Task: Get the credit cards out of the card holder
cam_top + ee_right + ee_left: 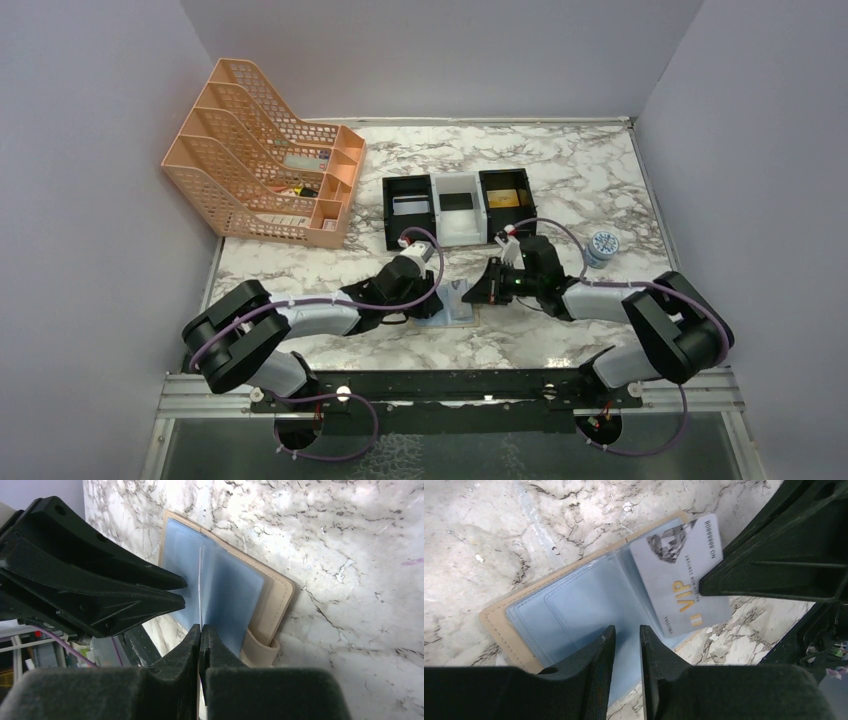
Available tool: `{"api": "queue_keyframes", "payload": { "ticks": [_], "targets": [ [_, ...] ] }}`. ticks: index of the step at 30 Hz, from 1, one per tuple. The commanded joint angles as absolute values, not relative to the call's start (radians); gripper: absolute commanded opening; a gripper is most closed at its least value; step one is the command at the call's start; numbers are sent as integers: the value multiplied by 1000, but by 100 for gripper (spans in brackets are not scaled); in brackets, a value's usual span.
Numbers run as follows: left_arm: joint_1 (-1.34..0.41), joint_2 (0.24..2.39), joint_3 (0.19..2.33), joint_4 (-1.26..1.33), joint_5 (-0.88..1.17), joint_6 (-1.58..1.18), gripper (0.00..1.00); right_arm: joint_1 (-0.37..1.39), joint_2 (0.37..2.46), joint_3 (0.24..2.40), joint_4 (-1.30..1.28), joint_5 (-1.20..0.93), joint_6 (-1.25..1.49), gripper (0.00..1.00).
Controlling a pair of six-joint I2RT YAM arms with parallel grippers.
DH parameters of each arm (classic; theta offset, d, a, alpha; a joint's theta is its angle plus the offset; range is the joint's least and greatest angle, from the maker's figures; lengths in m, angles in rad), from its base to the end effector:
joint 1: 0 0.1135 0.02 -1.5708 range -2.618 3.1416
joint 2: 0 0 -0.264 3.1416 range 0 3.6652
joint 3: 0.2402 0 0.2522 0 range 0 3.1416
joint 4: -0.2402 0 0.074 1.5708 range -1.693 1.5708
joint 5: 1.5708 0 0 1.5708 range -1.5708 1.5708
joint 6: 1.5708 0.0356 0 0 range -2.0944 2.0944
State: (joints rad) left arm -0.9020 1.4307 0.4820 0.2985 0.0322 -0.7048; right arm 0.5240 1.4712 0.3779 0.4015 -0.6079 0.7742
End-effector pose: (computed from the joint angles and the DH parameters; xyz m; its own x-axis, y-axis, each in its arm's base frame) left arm 0.1615 -0.2062 0.1445 -0.8042 -0.0267 -0.5937 0.3663 0.7644 -0.5305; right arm 0.1968 0.1372 0.1204 -0.9483 0.1148 -0.2959 -0.1798 0.5740 0.7989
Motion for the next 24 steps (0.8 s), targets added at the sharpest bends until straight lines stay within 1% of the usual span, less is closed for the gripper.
{"api": "queue_keyframes", "payload": {
  "ticks": [1, 7, 10, 12, 15, 20, 24],
  "targets": [
    [-904, 1368, 475, 236, -13, -676, 30, 528, 1359, 395, 296, -511, 680, 1],
    [-904, 1281, 506, 143, -57, -629, 49, 527, 1227, 345, 362, -511, 645, 1],
    [-903, 1241, 517, 83, -106, -612, 62, 528, 1170, 316, 421, -524, 635, 1],
    [-899, 1215, 525, 41, -139, -595, 68, 527, 1131, 302, 444, -524, 620, 1],
    [-888, 1177, 529, 0, -165, -580, 74, 529, 1071, 292, 448, -507, 590, 1],
    [-856, 1134, 523, -9, -156, -577, 81, 535, 1013, 290, 442, -498, 550, 1],
    [-789, 1129, 527, -33, -120, -584, 88, 551, 993, 288, 432, -476, 527, 1]
  ]
}}
